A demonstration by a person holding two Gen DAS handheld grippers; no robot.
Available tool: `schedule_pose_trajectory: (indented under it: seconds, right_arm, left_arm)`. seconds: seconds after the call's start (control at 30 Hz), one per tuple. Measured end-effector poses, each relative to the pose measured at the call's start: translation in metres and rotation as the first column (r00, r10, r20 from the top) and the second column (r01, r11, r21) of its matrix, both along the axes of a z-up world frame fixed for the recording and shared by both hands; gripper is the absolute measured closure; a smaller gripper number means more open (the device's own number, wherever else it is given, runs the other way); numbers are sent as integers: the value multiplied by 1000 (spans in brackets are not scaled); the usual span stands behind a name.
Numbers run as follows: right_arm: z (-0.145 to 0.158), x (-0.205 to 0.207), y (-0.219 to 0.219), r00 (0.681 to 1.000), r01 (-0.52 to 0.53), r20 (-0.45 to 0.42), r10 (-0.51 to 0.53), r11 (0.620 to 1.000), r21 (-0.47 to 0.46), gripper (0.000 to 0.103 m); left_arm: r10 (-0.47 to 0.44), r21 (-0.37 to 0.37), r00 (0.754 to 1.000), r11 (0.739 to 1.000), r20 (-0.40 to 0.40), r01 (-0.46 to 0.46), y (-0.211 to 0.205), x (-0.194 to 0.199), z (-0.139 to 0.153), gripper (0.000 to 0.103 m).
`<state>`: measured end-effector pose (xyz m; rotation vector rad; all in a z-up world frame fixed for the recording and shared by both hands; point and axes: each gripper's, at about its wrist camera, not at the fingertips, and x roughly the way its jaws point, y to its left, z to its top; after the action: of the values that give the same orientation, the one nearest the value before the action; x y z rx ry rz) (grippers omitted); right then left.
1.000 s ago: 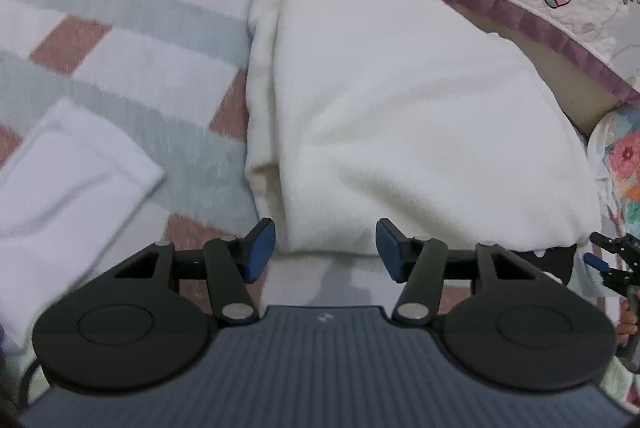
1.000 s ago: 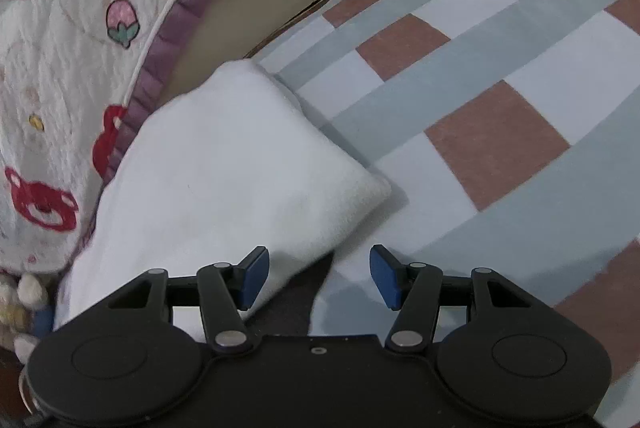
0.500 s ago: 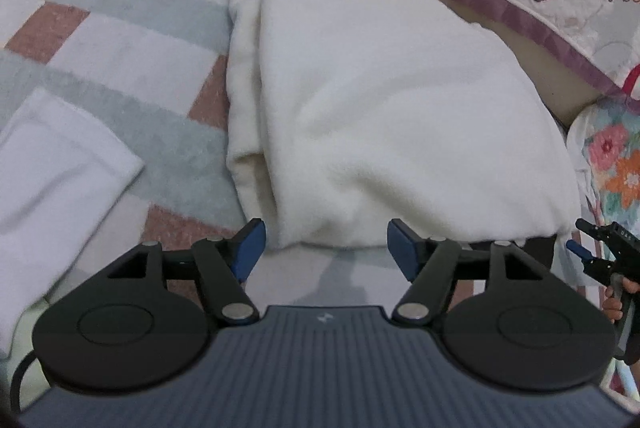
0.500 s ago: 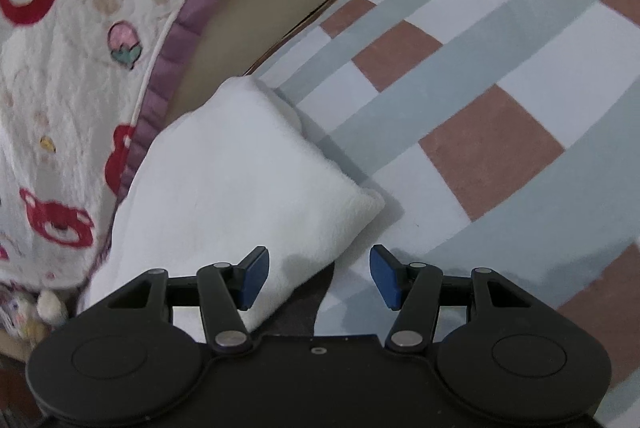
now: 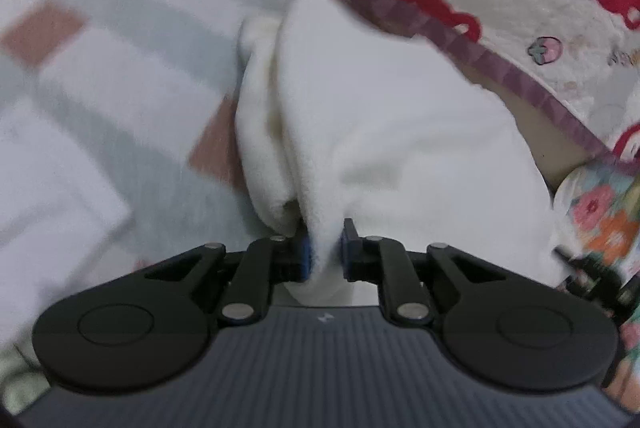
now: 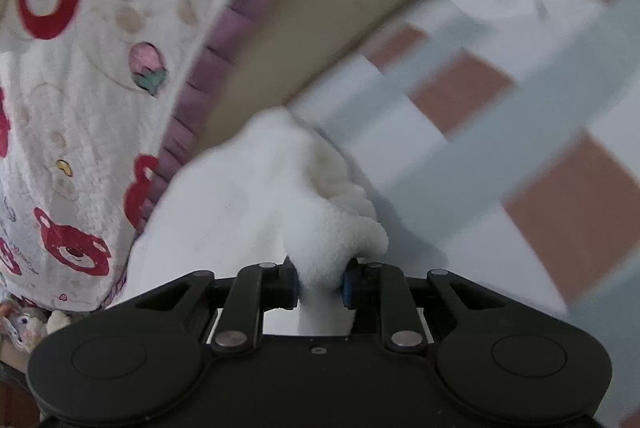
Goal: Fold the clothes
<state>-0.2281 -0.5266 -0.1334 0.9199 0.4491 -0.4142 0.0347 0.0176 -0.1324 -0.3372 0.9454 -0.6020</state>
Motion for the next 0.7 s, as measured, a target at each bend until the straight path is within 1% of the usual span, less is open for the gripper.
schedule_pose_trajectory:
  seconds: [0.03,0.1,0.13,0.17,0.23,0.27,0.33,0.37,0.4,0.43,0.47,0.53,0.6,0.67,0.7]
  right_arm:
    - [16,-1,2,999,-20,44,22,999,-38,82]
    - [49,-3,6,989,-55,128,70,992,-115,83]
    - [66,-4,8,981,-70,166,95,986,-153,83]
    - [77,-8,9,979,-77,172,105,983,-165,83]
    - [82,-14,7,983,-102,130,127,978,-183,84]
    - [74,-13,6,990,-118,58,132,973,-200,84]
    - [57,-10,5,987,-154,-85,138,961,-228,84]
    - [46,-9,5,983,-155,-130,130,966,-208,84]
    - [37,-10,4,985,-131,-136,107,974,-185,84]
    - [28,-11,4,987,-107,-140,85,981,-162,84]
    - [24,-14,5,990,-85,-123,67,986,-144,83]
    - [21,-16,4,993,-63,-105,51,991,-121,83]
    - [21,-17,3,993,-71,-106,57,989,-127,82]
    - [22,-16,3,992,-83,-108,68,987,-136,81]
    - [23,-15,4,991,-87,-110,71,986,-144,80]
  left_arm:
    - [9,-7,999,1000,37,-9,4,-1,11,92]
    - [28,-49,998,998,64,-25,19,-5,31,93]
    - [30,-52,997,998,64,-26,23,-7,35,93]
    - [24,-20,999,1000,44,-23,22,-7,32,93]
    - [14,53,1000,999,-2,-13,19,-7,22,95]
    - [10,89,1000,996,-25,-7,17,-7,18,95]
    - [4,160,997,987,-72,7,14,-7,9,95]
    - [-2,177,998,984,-61,13,12,-8,10,94]
    - [-9,192,999,981,-45,17,10,-9,11,92]
    - [-18,188,1000,982,-20,21,8,-11,15,91]
    - [-28,181,1000,983,6,26,7,-14,20,89]
    - [-56,164,996,985,69,44,-1,-20,29,76]
    - [-92,150,987,986,131,72,-11,-27,37,72]
    - [-135,141,973,984,190,109,-24,-35,43,68]
    - [-164,142,964,981,208,136,-33,-38,43,63]
